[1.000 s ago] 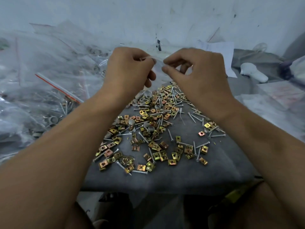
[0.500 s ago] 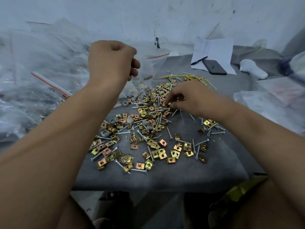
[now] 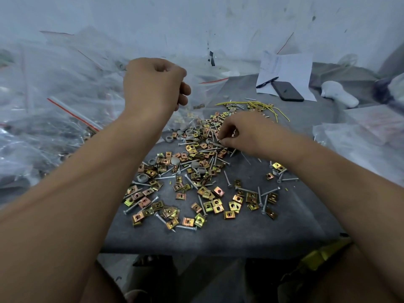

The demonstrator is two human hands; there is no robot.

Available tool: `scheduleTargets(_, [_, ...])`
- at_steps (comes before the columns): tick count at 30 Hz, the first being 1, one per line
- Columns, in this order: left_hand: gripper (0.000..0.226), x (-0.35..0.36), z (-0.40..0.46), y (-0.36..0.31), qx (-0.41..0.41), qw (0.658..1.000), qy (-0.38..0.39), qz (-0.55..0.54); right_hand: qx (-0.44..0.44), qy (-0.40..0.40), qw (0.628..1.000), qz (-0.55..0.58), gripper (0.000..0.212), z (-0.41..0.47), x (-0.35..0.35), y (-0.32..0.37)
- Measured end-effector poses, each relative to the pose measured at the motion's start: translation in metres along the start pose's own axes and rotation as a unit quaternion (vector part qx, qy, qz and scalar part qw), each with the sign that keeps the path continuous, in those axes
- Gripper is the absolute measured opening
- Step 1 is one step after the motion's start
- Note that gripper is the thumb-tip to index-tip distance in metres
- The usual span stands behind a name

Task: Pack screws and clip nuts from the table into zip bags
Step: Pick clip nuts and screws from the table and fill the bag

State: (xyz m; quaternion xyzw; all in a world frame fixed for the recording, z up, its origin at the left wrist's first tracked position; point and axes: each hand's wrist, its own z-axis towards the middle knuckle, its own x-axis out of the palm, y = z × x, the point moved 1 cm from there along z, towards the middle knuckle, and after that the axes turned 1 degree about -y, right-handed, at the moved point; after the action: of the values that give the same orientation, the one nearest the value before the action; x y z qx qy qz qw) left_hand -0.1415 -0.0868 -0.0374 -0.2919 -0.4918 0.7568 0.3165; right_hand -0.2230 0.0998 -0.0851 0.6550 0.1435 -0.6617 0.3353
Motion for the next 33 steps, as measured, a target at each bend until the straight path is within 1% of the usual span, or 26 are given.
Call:
scheduleTargets(2, [0.02, 0.0, 0.0, 0.0, 0.0, 1.0, 0.002, 0.001, -0.002, 0.009, 1.0, 0.006, 0.012, 0.0, 0.0, 0.0])
scheduleTargets(5, [0.02, -0.001, 0.0, 0.0, 0.003, 1.0, 0.003, 0.003, -0.019, 0.018, 0.999, 0.034, 0.017, -0.003, -0.003, -0.005])
scheduleTargets(7, [0.02, -0.002, 0.0, 0.0, 0.004, 1.0, 0.001, 0.004, -0.014, 0.0, 0.993, 0.121, 0.022, -0.006, -0.004, -0.01])
scheduleTargets(8, [0.02, -0.002, 0.001, 0.0, 0.004, 1.0, 0.001, 0.003, -0.009, -0.009, 0.982, 0.186, 0.023, -0.007, -0.005, -0.012])
scheduleTargets(10, [0.02, -0.002, 0.001, 0.0, 0.004, 1.0, 0.0, 0.001, -0.012, -0.016, 0.951, 0.31, 0.024, -0.009, -0.009, -0.018])
scheduleTargets(12, [0.02, -0.002, 0.001, 0.0, 0.003, 1.0, -0.002, -0.001, -0.026, -0.014, 0.915, 0.402, 0.024, -0.013, -0.014, -0.021])
scheduleTargets(15, [0.021, -0.001, 0.001, 0.0, 0.004, 1.0, 0.004, 0.001, -0.051, -0.016, 0.86, 0.507, 0.024, -0.02, -0.021, -0.019])
scheduleTargets(17, [0.022, -0.001, 0.001, 0.001, 0.006, 1.0, 0.008, 0.004, -0.078, -0.02, 0.836, 0.543, 0.025, -0.025, -0.023, -0.014])
scheduleTargets(19, [0.022, -0.001, 0.0, 0.002, 0.012, 1.0, 0.015, 0.002, -0.107, -0.033, 0.829, 0.548, 0.025, -0.029, -0.027, -0.009])
scheduleTargets(23, [0.023, 0.0, 0.001, 0.002, 0.026, 0.999, 0.039, 0.022, -0.141, -0.106, 0.851, 0.495, 0.02, -0.033, -0.034, 0.002])
scheduleTargets(26, [0.022, -0.001, 0.002, 0.003, 0.04, 0.996, 0.06, 0.05, -0.131, -0.177, 0.871, 0.438, 0.019, -0.033, -0.038, 0.01])
scheduleTargets(29, [0.022, 0.001, -0.002, 0.002, 0.071, 0.992, 0.074, 0.075, -0.113, -0.252, 0.881, 0.384, 0.017, -0.033, -0.041, 0.015])
scheduleTargets(33, [0.019, 0.006, -0.008, -0.002, 0.105, 0.986, 0.093, 0.085, -0.114, -0.312, 0.895, 0.3, 0.016, -0.034, -0.043, 0.02])
